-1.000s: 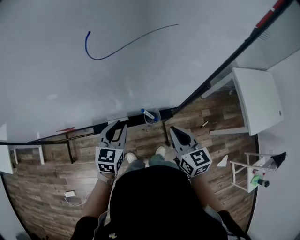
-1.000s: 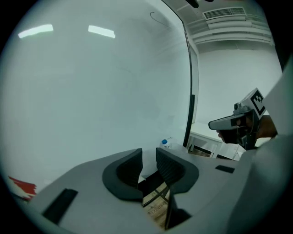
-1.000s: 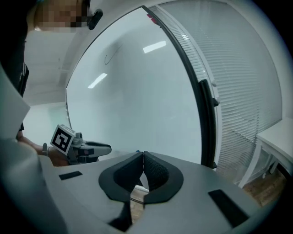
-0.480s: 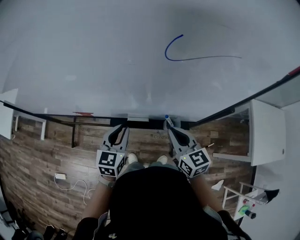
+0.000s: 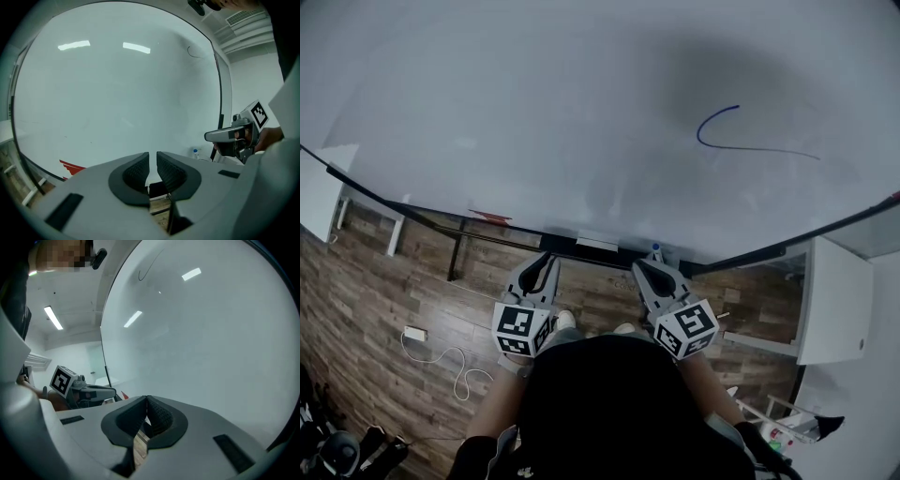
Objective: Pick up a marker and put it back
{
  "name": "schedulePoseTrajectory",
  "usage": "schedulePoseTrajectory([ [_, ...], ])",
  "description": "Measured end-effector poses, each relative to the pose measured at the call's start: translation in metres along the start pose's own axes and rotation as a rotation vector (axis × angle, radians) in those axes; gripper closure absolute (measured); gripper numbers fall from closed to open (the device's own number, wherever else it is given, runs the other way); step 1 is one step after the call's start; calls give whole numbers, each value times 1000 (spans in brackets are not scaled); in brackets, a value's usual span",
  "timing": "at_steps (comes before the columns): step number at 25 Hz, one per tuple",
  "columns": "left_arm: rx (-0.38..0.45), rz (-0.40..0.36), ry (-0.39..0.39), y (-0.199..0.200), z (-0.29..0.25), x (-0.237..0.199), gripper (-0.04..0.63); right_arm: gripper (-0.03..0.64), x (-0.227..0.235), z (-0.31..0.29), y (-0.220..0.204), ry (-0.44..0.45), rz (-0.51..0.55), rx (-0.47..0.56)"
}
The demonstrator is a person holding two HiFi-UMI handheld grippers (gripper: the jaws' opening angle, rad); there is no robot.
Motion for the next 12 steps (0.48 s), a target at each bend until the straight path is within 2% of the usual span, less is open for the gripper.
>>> schedulePoseTrajectory([
  [12,10,18,-12,-2,-2,-3,531,589,-7,-8,-1,31,6,-16],
])
Point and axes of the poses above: the fingertips, and each gripper's own axes: z backward along the fingers, x to its right, y out of its top, the point moved 8 cm from there along z, backward along the fingers, and after that the axes turned 7 degrees about y, right-handed, at the moved point
